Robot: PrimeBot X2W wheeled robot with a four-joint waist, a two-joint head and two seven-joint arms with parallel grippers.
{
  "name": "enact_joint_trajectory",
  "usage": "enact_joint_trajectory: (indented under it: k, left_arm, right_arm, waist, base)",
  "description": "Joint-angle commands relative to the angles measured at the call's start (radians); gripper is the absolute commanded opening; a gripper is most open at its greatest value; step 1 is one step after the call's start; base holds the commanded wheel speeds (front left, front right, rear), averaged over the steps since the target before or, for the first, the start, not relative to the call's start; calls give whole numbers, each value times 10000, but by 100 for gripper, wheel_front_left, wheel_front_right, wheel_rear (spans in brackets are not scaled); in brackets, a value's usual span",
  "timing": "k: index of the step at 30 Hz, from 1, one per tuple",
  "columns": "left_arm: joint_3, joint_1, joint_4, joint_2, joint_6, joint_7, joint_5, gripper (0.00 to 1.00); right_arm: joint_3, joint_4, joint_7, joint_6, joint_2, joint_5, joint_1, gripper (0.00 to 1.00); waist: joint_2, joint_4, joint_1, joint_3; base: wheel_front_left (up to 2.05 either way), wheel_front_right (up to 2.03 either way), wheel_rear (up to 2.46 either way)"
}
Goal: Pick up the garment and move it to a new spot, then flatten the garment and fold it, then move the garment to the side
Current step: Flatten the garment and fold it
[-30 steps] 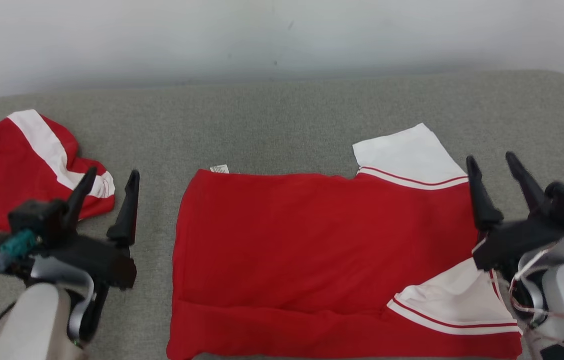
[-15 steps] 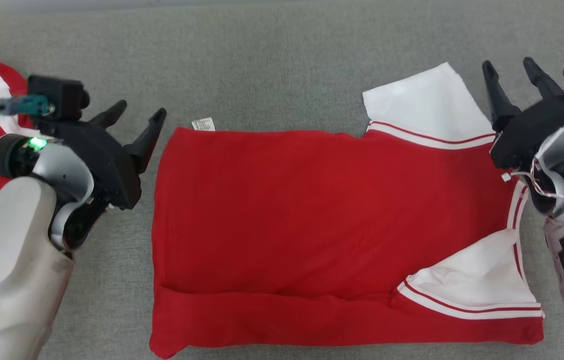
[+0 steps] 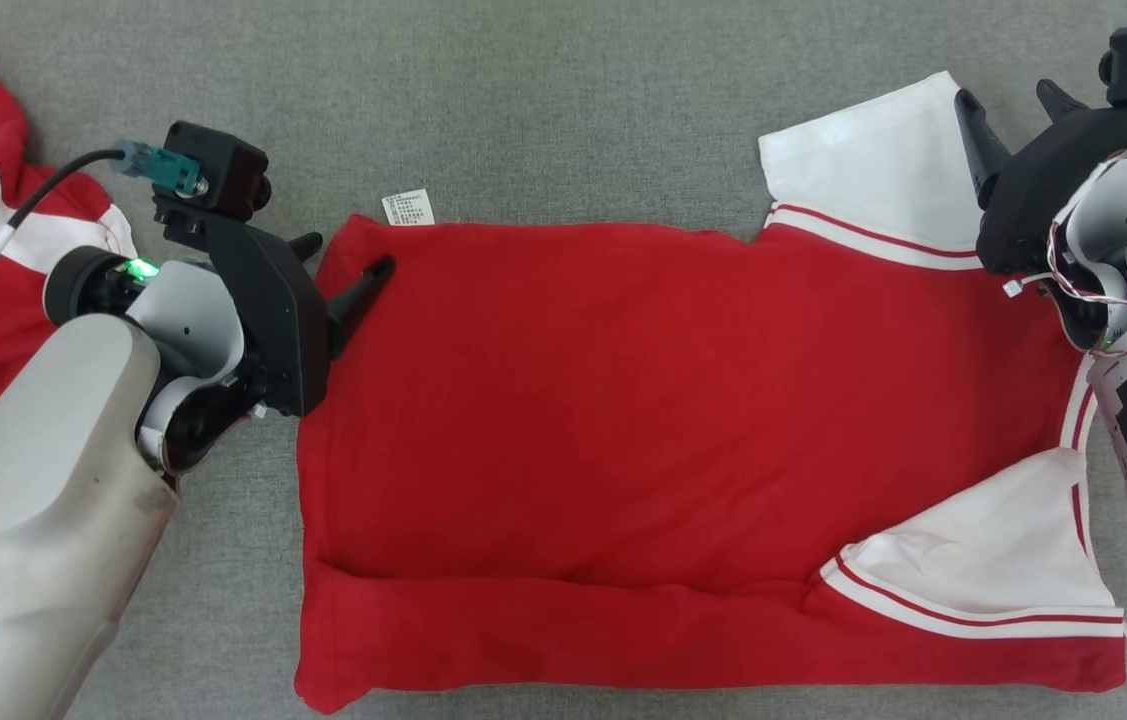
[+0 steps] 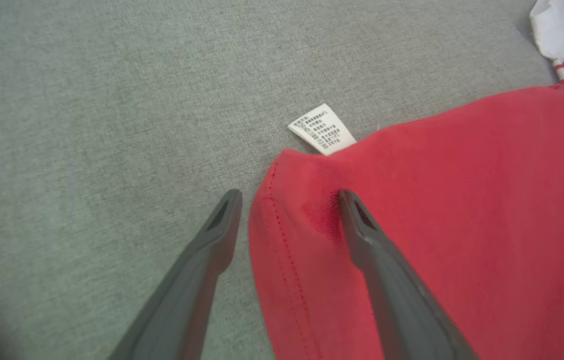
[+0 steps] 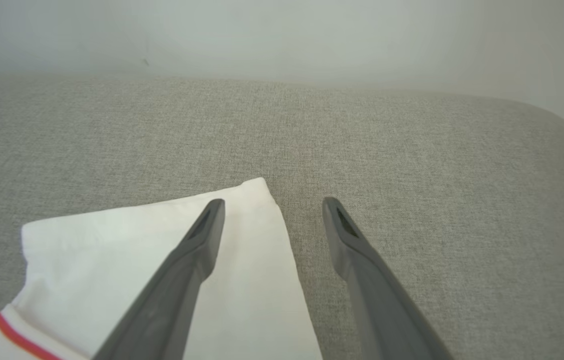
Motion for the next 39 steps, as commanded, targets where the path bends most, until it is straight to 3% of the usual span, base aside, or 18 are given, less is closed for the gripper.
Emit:
enact_joint_trajectory:
  k: [1,12,15,16,22,23,25,39]
  left_arm:
    - [-38,-161,40,31,15,-21,-41,100]
    - [-620,-784,1046,-276,21,-46,-442,98]
    - [-781,-918,1220,-315,21,-19,-534,10]
    - [-844,-957,1252,-338,20,9,-562,0]
    - [-1093,-1207,1389,-458,22,-112,-923,0]
    - [-1144,-1261,1412,-468,22,-140,-966,0]
    - [-1239,-1319,1474,-473,26,-221,-1046,0]
    - [-1336,-938,1959,-196,21,-1447,-1346,0]
  right_arm:
    - [46,106,44,-27,40,76,-68,100]
    - [688,1598,474,-27,1,47,-1260,100]
    - [775,1969,860,-27,64,156,-1603,100]
    - [860,2066,995,-27,91,131,-1717,100]
    - [950,2720,1632,-27,121,216,-2302,100]
    - [938,2836,1733,-27,149,235,-2380,61]
    - [855,3049,1925,-27,209,315,-2475,0]
    - [1465,2238,-374,-28,290,677,-1924,0]
  waist:
    - [-2,52,-1,94]
    - [-2,273,-1,441]
    - [-2,320,-1,508]
    - [-2,344,-1,534]
    - [-2,518,-1,674]
    - [-2,539,-1,696]
    - [-2,555,-1,718]
    - [-2,-86,-1,-184]
  base:
    - [0,0,0]
    - [0,0,0]
    - [0,0,0]
    - [0,0,0]
    - [0,0,0]
    - [0,0,0]
    - [0,0,0]
    - [0,0,0]
